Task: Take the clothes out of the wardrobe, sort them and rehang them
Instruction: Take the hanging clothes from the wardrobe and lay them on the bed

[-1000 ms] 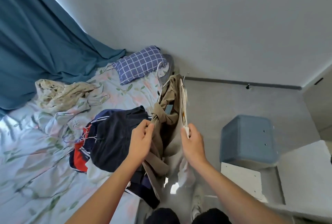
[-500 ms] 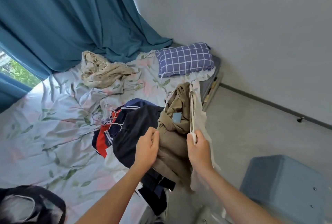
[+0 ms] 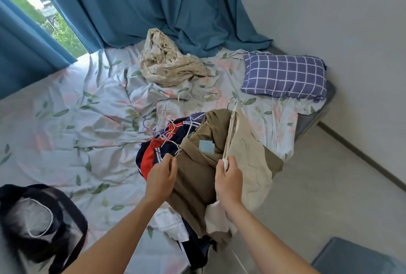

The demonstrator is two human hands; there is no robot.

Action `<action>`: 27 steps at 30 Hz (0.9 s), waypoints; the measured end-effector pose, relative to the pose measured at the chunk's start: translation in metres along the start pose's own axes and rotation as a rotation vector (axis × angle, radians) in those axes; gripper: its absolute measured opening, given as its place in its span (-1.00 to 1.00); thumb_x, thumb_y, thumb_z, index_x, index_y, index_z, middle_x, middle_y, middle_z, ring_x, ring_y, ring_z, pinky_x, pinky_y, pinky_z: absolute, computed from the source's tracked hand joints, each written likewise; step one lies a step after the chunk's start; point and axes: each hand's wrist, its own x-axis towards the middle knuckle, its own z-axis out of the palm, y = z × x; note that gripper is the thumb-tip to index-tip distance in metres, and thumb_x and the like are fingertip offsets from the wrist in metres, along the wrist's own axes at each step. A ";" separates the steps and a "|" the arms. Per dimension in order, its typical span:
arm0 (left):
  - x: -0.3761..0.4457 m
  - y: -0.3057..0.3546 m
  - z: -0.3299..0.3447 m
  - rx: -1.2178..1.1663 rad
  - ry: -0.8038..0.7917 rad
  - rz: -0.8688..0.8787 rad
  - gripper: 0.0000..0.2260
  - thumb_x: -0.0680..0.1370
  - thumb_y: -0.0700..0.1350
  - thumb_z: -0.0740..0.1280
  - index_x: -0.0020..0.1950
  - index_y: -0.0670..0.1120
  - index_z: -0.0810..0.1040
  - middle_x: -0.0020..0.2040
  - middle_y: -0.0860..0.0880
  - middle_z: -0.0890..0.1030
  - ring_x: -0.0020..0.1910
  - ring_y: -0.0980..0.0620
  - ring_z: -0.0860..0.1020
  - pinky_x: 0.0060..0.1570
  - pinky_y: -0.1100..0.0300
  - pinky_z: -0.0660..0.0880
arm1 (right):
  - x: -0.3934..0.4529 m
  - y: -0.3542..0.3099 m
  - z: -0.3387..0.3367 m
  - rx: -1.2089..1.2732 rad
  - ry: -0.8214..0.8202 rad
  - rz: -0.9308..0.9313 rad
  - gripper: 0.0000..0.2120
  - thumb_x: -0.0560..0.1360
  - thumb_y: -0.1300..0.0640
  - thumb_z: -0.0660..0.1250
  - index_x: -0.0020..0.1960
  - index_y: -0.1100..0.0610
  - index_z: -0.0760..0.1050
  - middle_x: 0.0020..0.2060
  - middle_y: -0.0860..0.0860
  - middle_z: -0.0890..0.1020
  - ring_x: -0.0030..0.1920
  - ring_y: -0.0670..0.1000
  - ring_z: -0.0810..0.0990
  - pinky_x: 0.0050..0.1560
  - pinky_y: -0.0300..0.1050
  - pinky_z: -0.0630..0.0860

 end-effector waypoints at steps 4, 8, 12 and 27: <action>0.020 -0.038 0.002 0.118 -0.019 -0.020 -0.80 0.75 -0.07 0.16 -0.07 -0.04 0.36 -0.41 0.02 0.44 -0.47 0.03 0.43 -0.46 0.05 0.31 | 0.014 0.000 0.041 -0.045 -0.048 0.014 -0.68 0.68 0.10 0.23 -0.22 0.01 0.21 -0.42 -0.06 0.37 -0.42 -0.03 0.33 -0.35 -0.01 0.29; 0.034 -0.069 0.010 0.226 -0.094 -0.067 -0.79 0.77 0.01 0.07 -0.02 -0.03 0.32 -0.39 0.03 0.45 -0.47 0.05 0.40 -0.47 0.10 0.24 | 0.027 0.010 0.077 -0.181 -0.113 0.030 -0.75 0.68 0.06 0.22 -0.15 0.06 0.28 -0.37 -0.02 0.43 -0.33 0.07 0.42 -0.28 0.01 0.29; 0.041 -0.087 0.021 0.284 -0.147 -0.080 -0.78 0.77 0.04 0.04 0.00 -0.02 0.30 -0.36 -0.01 0.49 -0.43 0.00 0.45 -0.45 0.09 0.29 | 0.033 0.010 0.116 -0.312 -0.153 0.039 -0.83 0.69 0.02 0.18 -0.04 0.08 0.34 -0.22 0.05 0.56 -0.21 0.15 0.54 -0.21 0.00 0.36; 0.031 -0.120 0.018 0.423 -0.059 -0.067 -0.69 0.69 0.15 0.13 0.15 -0.04 0.51 0.03 -0.01 0.52 0.02 -0.11 0.49 -0.13 -0.03 0.51 | 0.043 0.022 0.114 -0.480 -0.582 -0.088 -0.51 0.67 -0.06 0.16 0.58 0.00 0.24 0.45 0.01 0.43 0.43 0.09 0.35 0.40 0.08 0.38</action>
